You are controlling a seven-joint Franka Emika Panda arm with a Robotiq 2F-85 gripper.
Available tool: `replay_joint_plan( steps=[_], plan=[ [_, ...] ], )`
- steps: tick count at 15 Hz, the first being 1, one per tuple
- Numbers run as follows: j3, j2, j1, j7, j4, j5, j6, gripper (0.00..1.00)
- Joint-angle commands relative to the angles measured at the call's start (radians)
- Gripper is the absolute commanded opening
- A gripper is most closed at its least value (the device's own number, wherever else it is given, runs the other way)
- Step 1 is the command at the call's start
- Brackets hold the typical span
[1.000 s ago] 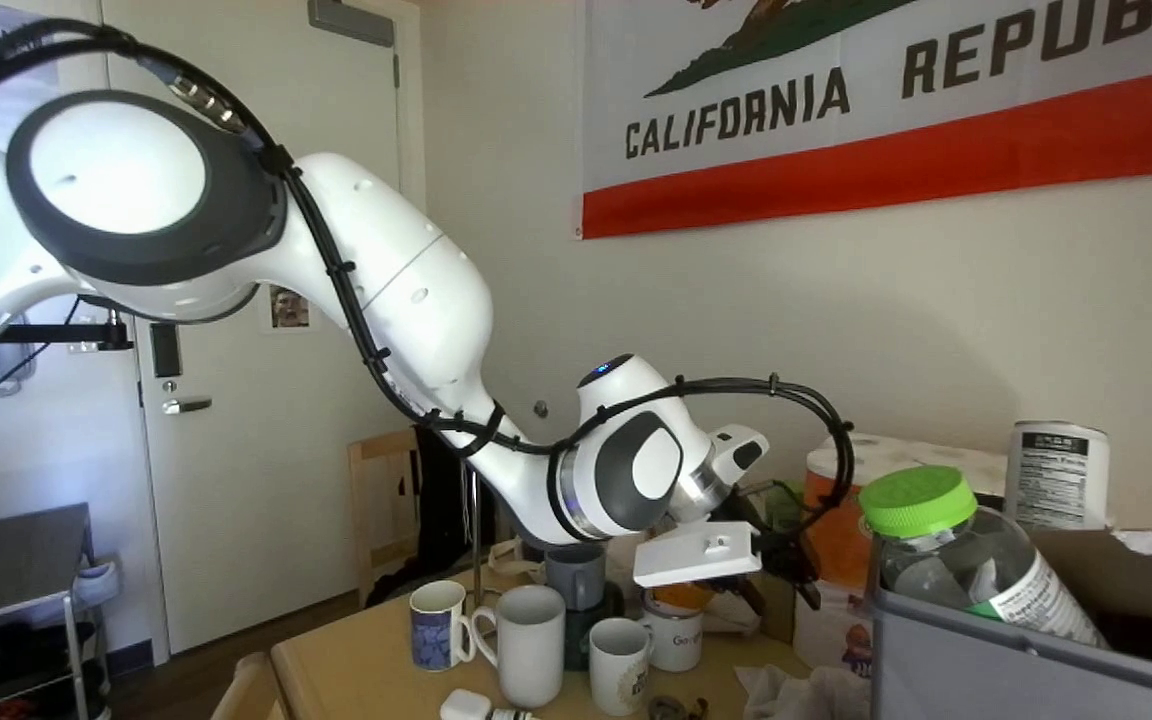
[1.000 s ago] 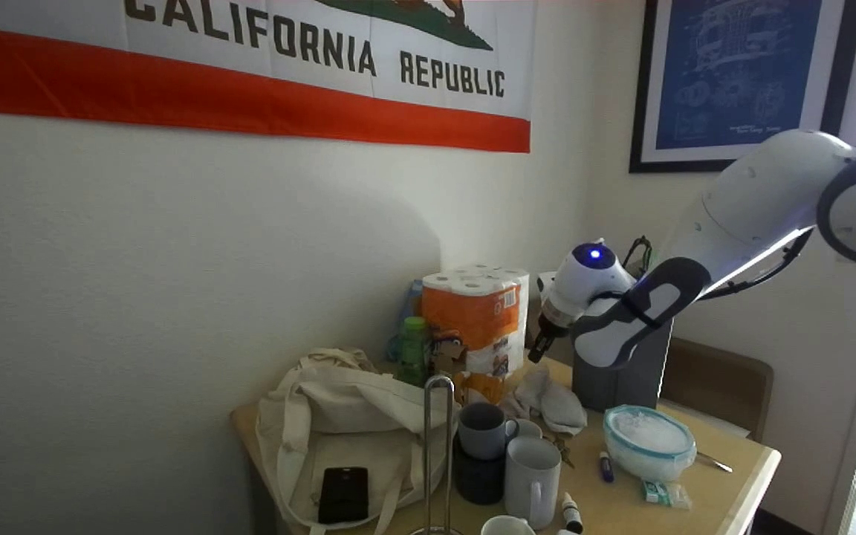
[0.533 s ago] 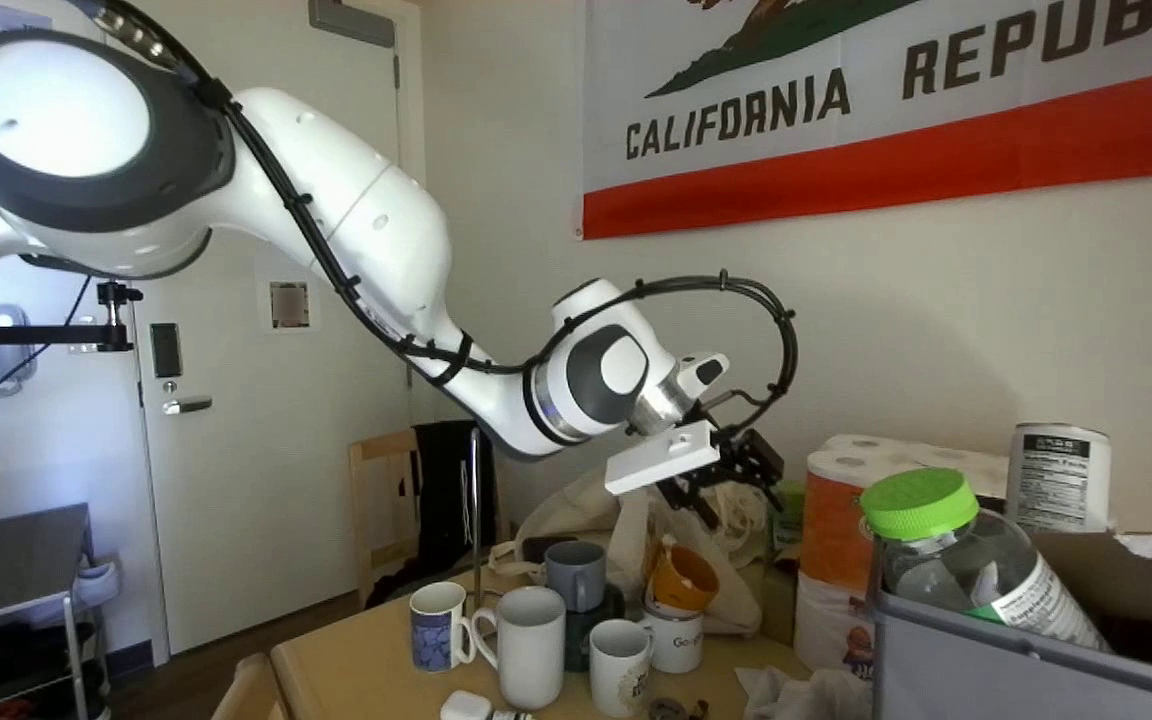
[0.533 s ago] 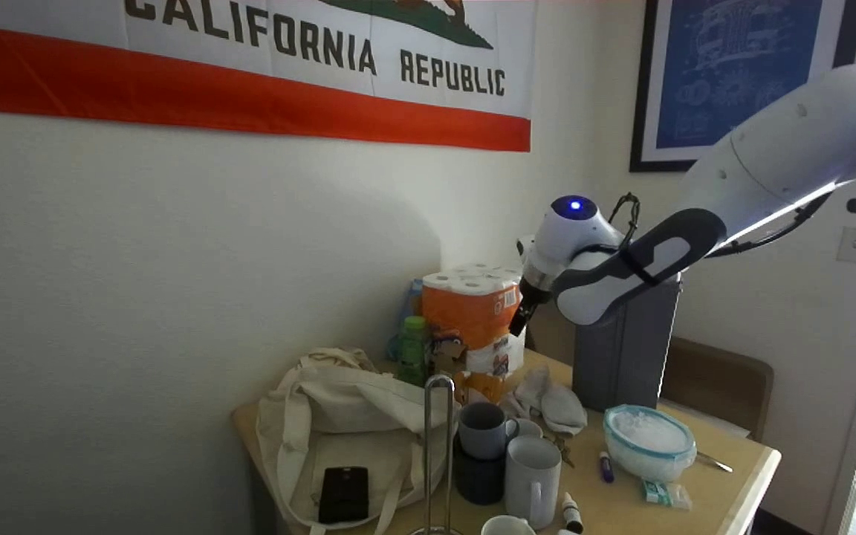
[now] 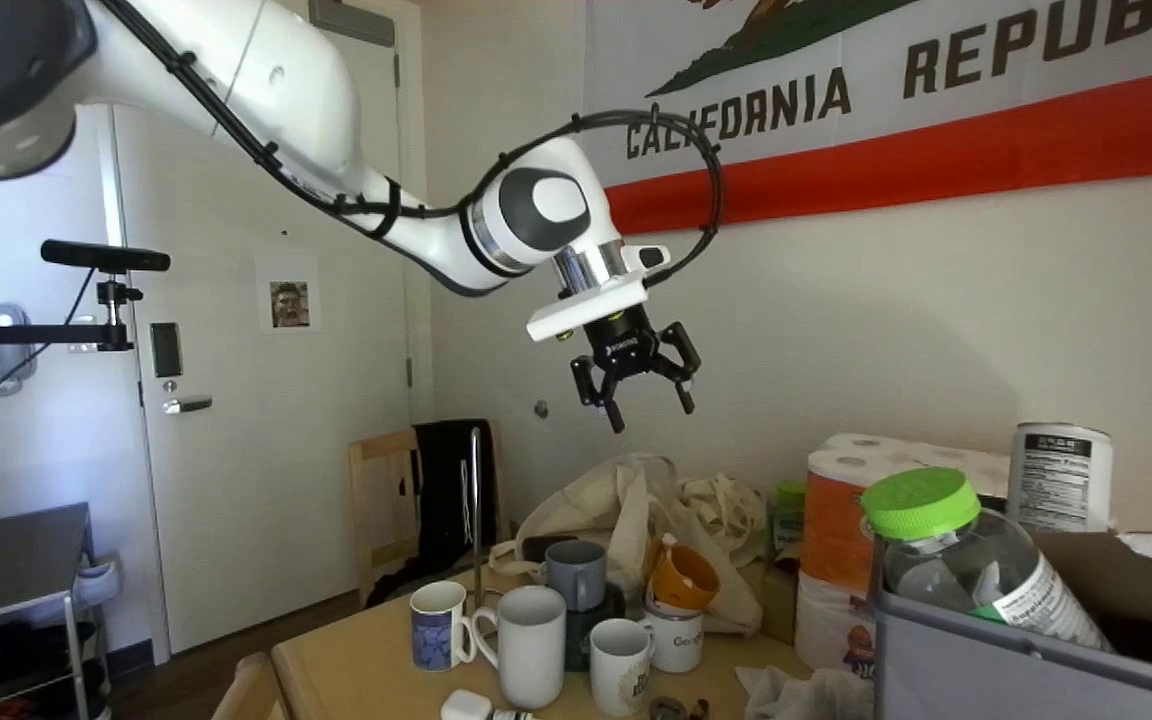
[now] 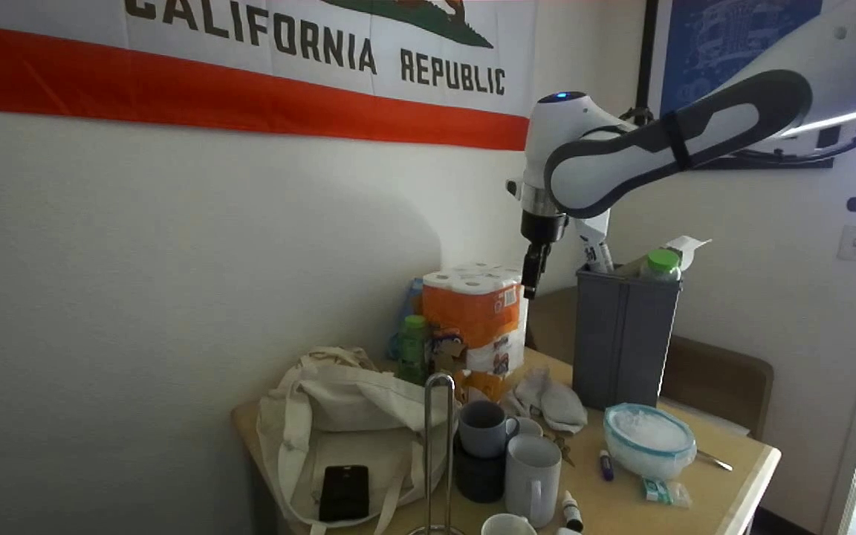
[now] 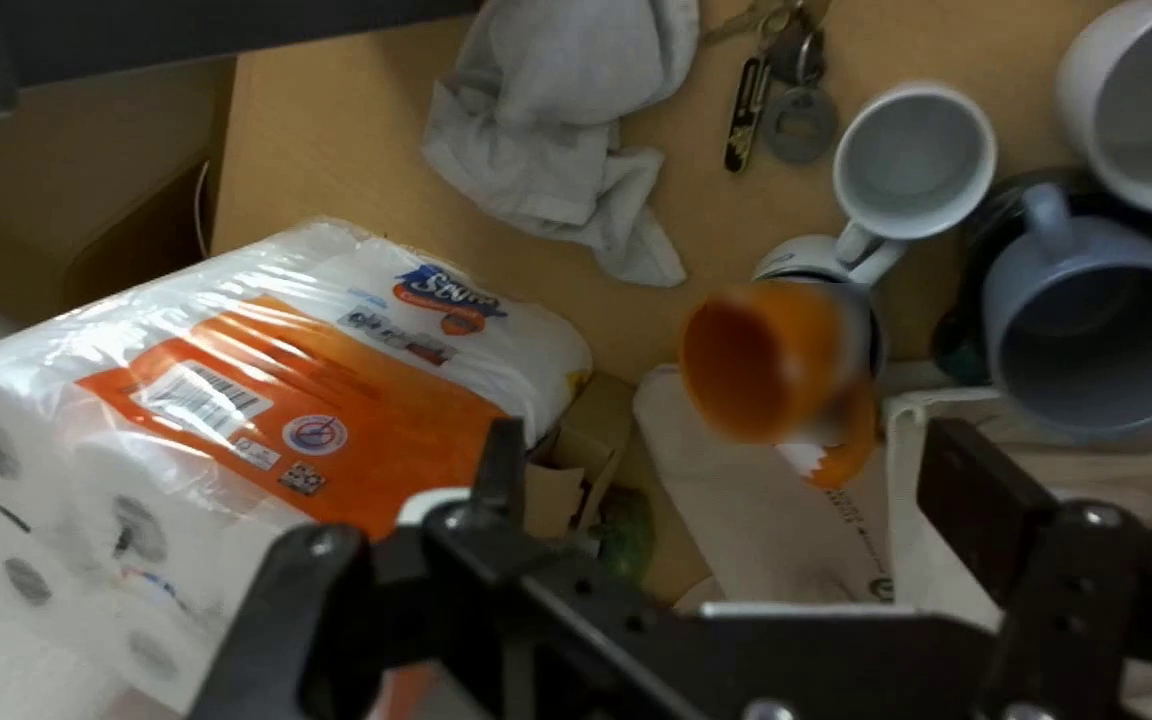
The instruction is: Use the white towel to wipe the cup in the left front
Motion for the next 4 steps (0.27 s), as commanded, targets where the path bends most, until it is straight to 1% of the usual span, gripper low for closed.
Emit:
replay_joint_plan(
  steps=[1,4],
  plan=[
    [0.061,-0.053,-0.058,-0.119,0.032,0.053,-0.164,1.0],
    [0.076,-0.084,-0.087,-0.188,0.024,0.079,-0.21,1.0]
  ],
)
